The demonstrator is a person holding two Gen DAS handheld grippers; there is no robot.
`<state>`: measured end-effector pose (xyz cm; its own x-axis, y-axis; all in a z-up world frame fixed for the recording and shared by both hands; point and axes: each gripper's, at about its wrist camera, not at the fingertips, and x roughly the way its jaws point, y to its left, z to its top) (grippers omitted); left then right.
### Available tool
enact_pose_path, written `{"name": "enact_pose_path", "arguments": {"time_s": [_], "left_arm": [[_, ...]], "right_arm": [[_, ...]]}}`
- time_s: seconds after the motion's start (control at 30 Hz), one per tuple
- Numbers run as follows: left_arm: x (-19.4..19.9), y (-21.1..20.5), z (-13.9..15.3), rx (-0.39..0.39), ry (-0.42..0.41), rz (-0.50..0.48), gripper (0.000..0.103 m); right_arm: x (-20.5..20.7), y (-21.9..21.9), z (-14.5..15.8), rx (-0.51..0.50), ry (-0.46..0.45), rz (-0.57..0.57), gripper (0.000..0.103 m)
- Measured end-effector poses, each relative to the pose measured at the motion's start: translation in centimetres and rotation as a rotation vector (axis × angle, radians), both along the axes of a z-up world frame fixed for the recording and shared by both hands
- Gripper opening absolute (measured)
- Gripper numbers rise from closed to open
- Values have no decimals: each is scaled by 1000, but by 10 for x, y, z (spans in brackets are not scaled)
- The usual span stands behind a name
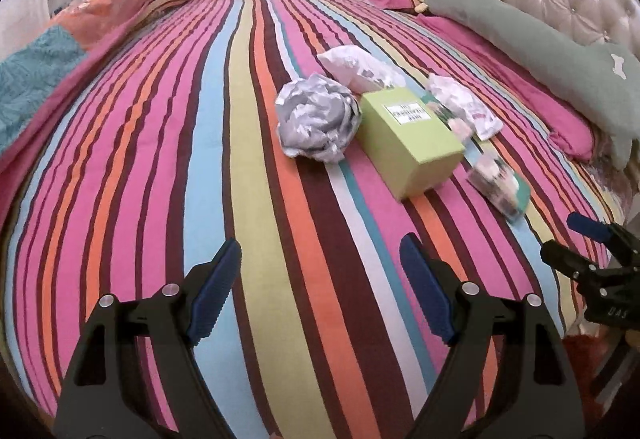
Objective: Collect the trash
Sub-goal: 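Grasp the crumpled white paper with the left tool while the right tool grasps the green tissue pack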
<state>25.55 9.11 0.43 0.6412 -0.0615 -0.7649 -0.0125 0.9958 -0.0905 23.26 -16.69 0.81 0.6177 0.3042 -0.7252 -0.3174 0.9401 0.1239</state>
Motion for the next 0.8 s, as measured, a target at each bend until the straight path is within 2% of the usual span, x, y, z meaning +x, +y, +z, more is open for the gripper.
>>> {"name": "enact_pose_path", "arguments": {"time_s": [0.1,0.17,0.2,0.3,0.63,0.8], "left_arm": [[13,1,0,11,-10,-8,79],[22,3,0,12,-19,-20,90],[26,3,1,11,-25,-26,91],[39,5,2,3,-27,-63,91],[83,8,1,85,-16,-153,91],[100,10,-3,76,1,-196,91]], "right_arm": [[10,1,0,-10,1,6,90],[15,2,0,-19,0,11,90],[18,2,0,-25,0,13,90],[26,2,-1,-32,2,15,90],[47,2,-8,-25,27,9,90],[55,6,-10,-40,27,28,90]]}}
